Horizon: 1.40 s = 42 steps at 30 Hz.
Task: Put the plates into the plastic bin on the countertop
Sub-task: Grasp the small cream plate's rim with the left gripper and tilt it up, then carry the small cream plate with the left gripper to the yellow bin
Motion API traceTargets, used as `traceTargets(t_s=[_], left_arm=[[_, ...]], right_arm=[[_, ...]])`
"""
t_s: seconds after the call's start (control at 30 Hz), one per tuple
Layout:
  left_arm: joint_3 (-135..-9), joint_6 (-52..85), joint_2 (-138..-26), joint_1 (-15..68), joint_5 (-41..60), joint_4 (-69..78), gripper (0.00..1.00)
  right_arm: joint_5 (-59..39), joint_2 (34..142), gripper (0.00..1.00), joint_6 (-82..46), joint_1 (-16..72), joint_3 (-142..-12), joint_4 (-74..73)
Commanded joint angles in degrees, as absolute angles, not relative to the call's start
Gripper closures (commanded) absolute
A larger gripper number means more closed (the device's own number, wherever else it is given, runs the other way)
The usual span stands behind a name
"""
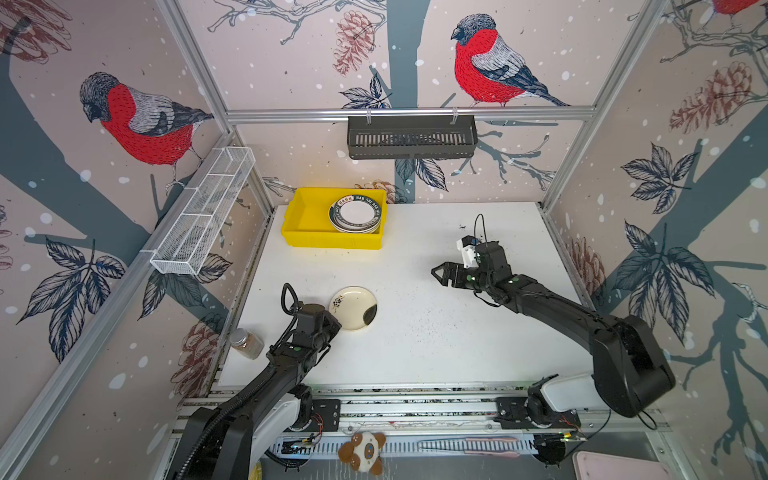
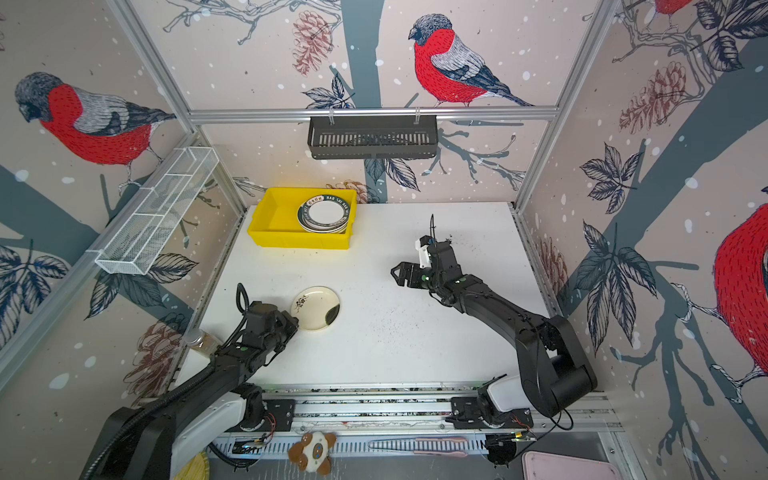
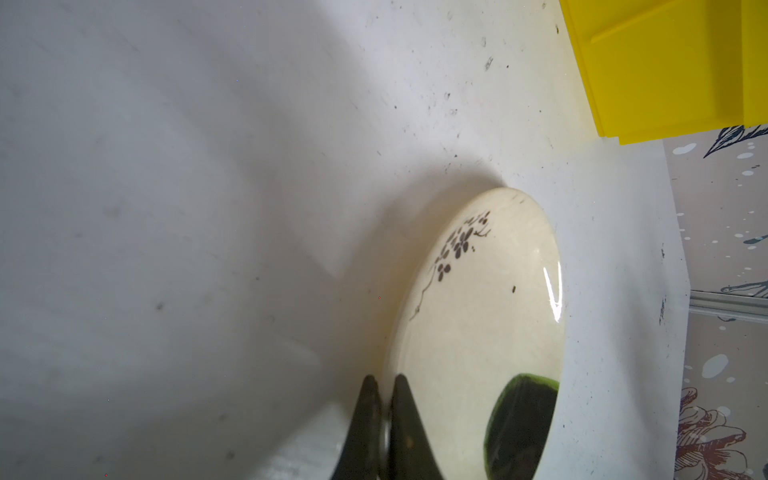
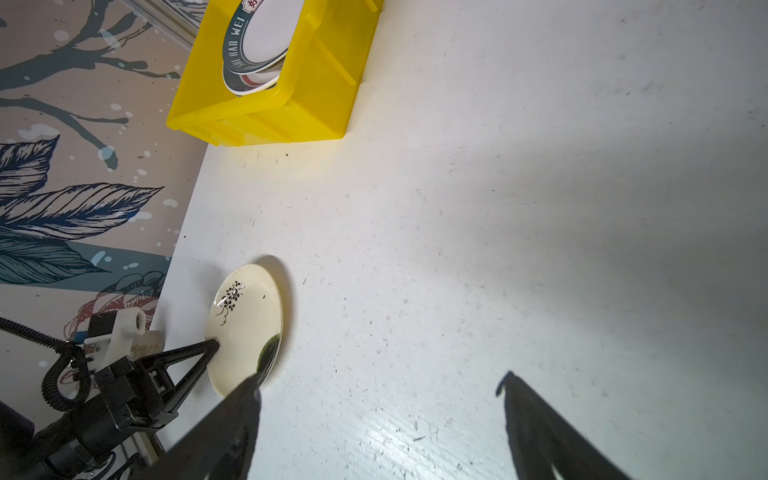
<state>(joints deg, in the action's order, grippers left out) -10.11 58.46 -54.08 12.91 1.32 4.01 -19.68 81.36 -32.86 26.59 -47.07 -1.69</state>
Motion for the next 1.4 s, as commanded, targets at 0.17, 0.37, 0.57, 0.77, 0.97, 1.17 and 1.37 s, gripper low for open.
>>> traceTargets(t_s=[0.17, 0.37, 0.57, 0.77, 0.97, 1.17, 1.37], left_arm=[[-12.5, 54.9, -55.0, 12.7, 0.4, 0.6, 1.0], [-13.7, 53.4, -55.6, 12.7, 3.0, 2.9, 1.0], [-15.8, 51.8, -55.0, 12.7, 3.8, 3.2, 1.0], [-19.6, 53.1, -54.8, 12.7, 7.3, 3.8, 1.0], [-26.9, 53.1, -57.2, 12.7, 8.0, 10.9, 1.0], [-42.2, 46.3, -71.3, 10.5, 5.6, 11.9, 1.0], [-56.4, 43.6, -86.8, 5.8, 2.1, 13.4, 1.0]], right_arm=[[-21.7, 81.3, 0.08, -32.8, 26.5, -47.5, -3.2], [-24.3, 82.5, 0.08, -33.4, 26.3, -46.8, -4.7], [-24.5, 82.6, 0.08, -33.3, 26.1, -47.1, -4.7], [-25.4, 82.2, 0.08, -33.3, 26.0, -47.6, -5.0], [-30.8, 79.8, 0.08, -35.9, 24.1, -45.2, -11.1], [-30.1, 77.2, 0.07, -34.7, 22.6, -45.4, -10.6], [-30.0, 76.1, 0.07, -33.3, 20.0, -45.4, -8.3]])
